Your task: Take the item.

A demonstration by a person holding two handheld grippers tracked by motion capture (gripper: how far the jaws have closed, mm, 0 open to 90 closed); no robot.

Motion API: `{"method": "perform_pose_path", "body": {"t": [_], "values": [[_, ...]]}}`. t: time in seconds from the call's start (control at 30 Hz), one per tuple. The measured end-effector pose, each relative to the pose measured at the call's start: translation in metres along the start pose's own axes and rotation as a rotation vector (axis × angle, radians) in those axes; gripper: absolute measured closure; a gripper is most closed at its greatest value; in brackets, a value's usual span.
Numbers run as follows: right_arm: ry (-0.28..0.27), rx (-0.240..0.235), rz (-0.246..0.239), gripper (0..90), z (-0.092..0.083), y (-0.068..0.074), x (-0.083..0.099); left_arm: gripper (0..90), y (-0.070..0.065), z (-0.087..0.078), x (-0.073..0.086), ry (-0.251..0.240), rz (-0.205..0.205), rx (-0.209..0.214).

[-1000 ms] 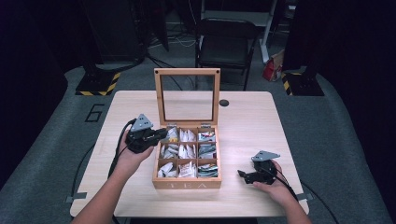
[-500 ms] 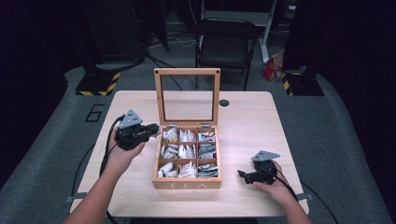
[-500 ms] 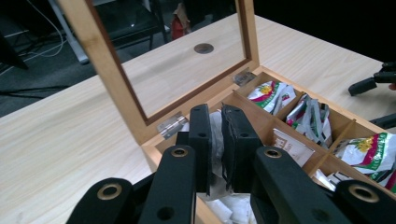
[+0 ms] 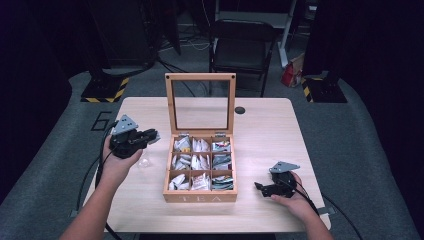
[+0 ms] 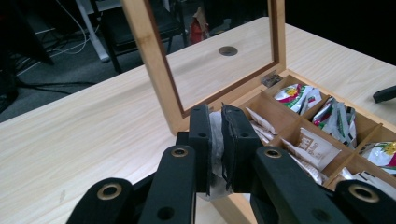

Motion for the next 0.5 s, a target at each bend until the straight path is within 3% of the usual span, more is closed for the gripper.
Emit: {"method": "perform_pose_path", "body": {"t": [0.5], "values": [[0.000,0.000,-0.001,13.1,0.000,0.000,0.000,82.7,0.031,-0.018,0.014,0.019,-0.036,-0.066]]}}
Point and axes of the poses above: each handheld gripper's, and its own axes: z roughly forward along the jaws, x roughly out of its underside, y roughly to its left, the point moved 10 cm from there along z, roughly forward along the jaws, and after that the axes turned 5 degrees about z, right-handed, at the moved point
